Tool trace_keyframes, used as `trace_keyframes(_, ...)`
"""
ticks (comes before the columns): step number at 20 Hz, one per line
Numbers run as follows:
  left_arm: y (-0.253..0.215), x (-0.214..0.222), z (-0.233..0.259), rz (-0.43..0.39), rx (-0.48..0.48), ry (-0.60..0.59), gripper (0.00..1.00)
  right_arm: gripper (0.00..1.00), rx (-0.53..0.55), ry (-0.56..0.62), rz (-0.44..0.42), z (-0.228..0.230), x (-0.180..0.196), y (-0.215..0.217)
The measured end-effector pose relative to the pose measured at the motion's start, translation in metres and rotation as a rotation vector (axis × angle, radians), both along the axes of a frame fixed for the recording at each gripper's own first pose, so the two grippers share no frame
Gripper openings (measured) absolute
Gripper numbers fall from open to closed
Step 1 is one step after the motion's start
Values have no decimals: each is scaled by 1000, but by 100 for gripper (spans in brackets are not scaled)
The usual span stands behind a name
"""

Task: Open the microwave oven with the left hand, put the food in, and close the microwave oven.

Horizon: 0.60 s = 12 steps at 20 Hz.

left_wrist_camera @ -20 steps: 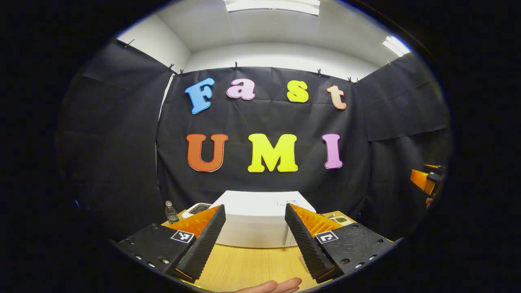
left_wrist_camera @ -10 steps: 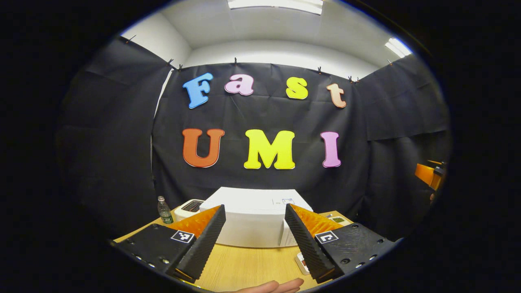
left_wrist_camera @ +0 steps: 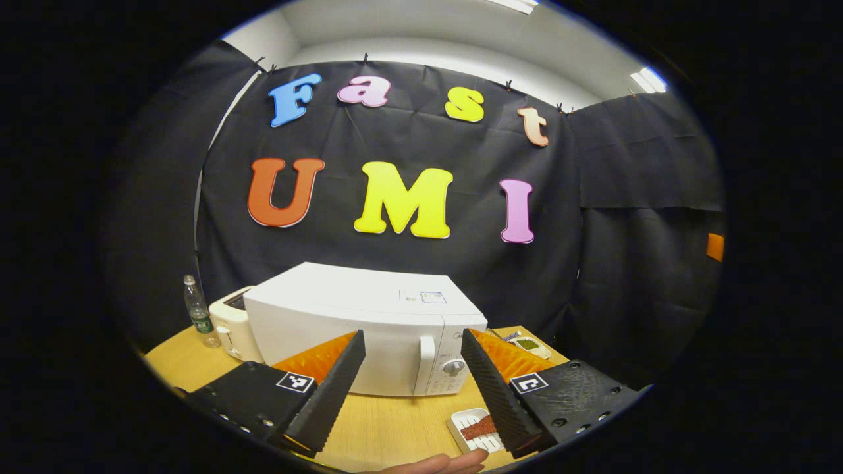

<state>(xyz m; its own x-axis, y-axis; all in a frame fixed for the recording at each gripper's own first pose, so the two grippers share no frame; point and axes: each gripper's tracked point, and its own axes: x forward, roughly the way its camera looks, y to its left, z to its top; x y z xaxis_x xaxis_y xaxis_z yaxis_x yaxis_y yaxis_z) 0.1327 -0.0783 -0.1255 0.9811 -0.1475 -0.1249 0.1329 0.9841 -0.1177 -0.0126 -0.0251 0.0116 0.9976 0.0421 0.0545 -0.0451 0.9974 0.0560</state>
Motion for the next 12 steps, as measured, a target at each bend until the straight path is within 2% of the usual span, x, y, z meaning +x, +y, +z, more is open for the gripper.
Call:
trace_keyframes(4,-5,42,-61,11,-15,69,92,99,23,1,17,-9,6,-6)
trace_keyframes(9,-20,68,-106,4,31,94,92,99,8,11,46,-29,13,-9)
trace_keyframes(10,-20,72,-110,14,41,88,92,92,4,14,50,-35,15,-10)
trace_keyframes(12,-26,82,-117,16,43,86,92,92,-6,25,65,-44,17,-9)
